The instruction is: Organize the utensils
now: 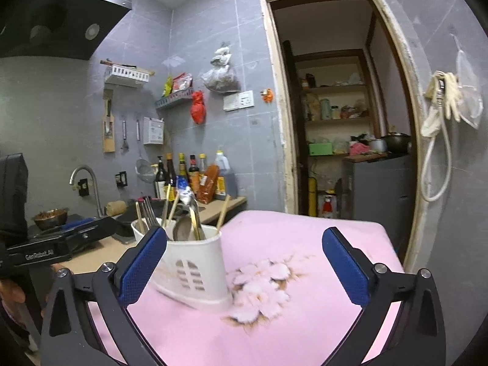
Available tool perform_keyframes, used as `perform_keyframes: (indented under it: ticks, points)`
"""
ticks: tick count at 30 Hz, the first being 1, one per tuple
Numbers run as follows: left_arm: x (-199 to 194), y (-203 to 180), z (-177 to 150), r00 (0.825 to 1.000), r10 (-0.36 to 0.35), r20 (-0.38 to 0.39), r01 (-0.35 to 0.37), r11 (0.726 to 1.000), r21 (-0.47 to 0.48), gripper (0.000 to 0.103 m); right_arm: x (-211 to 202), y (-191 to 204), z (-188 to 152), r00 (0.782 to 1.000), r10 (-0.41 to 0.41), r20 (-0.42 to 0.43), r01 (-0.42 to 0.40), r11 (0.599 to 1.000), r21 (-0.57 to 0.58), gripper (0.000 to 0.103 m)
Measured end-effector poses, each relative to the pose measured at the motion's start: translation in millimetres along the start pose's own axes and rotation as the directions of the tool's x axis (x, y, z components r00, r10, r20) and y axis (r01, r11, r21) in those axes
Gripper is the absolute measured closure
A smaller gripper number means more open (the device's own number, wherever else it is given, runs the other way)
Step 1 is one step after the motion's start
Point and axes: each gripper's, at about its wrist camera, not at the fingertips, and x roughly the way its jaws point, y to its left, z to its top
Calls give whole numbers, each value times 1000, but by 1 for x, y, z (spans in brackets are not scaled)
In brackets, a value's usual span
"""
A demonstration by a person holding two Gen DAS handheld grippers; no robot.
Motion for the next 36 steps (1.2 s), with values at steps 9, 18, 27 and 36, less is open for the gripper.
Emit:
perform_keyframes:
  ticks: [9, 18, 27, 36]
  points:
    - [-21, -18, -34, 999, 34, -5, -33, 998, 57, 7, -36, -7, -23, 993, -110, -51, 111, 994, 17, 0]
    - [-28, -20, -49, 999, 53, -11, -52, 997, 64, 7, -53, 0, -35, 985, -166, -49, 165, 986, -22, 0]
    - [-31, -18, -50, 998, 60, -6, -60, 996, 60, 7, -54, -1, -35, 985, -164, -53, 164, 986, -12, 0]
    - [-32, -14, -52, 998, 62, -13, -61, 997, 44, 7, -53, -1, -34, 985, -162, -55, 162, 987, -7, 0]
